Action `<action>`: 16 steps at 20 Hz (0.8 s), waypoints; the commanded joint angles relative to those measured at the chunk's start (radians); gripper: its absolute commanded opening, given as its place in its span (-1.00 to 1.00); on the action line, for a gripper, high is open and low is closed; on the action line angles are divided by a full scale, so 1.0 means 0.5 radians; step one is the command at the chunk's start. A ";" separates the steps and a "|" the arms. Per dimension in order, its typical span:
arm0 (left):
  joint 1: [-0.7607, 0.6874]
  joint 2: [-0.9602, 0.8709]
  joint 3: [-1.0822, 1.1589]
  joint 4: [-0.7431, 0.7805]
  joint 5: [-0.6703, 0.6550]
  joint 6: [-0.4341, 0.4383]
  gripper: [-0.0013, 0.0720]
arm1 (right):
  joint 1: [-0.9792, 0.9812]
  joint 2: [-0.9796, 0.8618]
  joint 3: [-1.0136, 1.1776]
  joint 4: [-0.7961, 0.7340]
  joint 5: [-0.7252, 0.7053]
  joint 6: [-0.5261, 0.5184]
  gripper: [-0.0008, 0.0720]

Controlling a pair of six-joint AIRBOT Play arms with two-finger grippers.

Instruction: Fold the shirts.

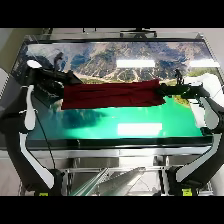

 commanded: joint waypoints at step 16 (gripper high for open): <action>-0.891 -0.487 0.318 -0.014 0.848 -0.239 -0.96 | 0.159 0.686 0.143 0.177 0.369 0.128 -0.92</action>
